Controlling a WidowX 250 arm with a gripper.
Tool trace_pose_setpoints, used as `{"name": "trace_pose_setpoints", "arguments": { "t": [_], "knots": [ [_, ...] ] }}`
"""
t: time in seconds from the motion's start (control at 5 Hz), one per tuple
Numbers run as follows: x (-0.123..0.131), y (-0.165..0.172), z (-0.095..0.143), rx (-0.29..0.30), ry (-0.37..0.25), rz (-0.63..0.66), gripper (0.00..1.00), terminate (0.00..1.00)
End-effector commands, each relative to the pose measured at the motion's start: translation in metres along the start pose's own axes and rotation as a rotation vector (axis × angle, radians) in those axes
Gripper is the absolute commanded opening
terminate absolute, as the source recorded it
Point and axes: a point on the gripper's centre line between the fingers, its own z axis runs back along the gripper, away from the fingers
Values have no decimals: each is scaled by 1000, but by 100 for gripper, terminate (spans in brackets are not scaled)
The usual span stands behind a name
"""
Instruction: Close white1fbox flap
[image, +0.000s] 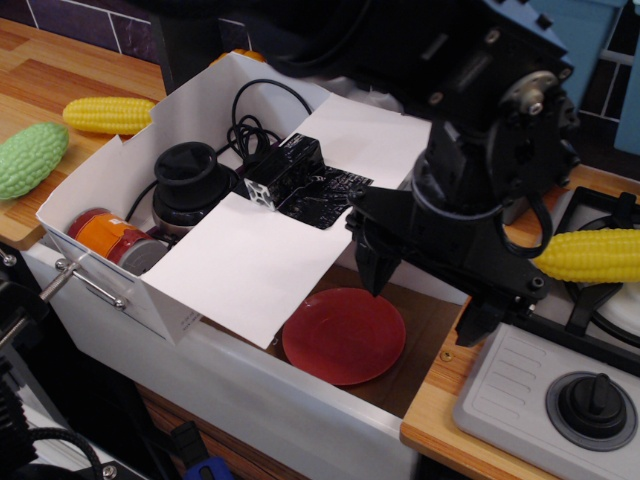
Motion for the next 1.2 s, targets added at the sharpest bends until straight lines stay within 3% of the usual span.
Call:
{"name": "trace_pose_setpoints", "arguments": {
  "t": [0.0,0.4,0.6,1.0],
  "knots": [
    [0,0,0,0,0,0,100,0],
    [-7,-9,-24,33,-26,21,100,0],
    [-11,-5,-33,109,-45,-18,100,0],
    [-6,20,-26,191,-24,-113,100,0]
  ]
}}
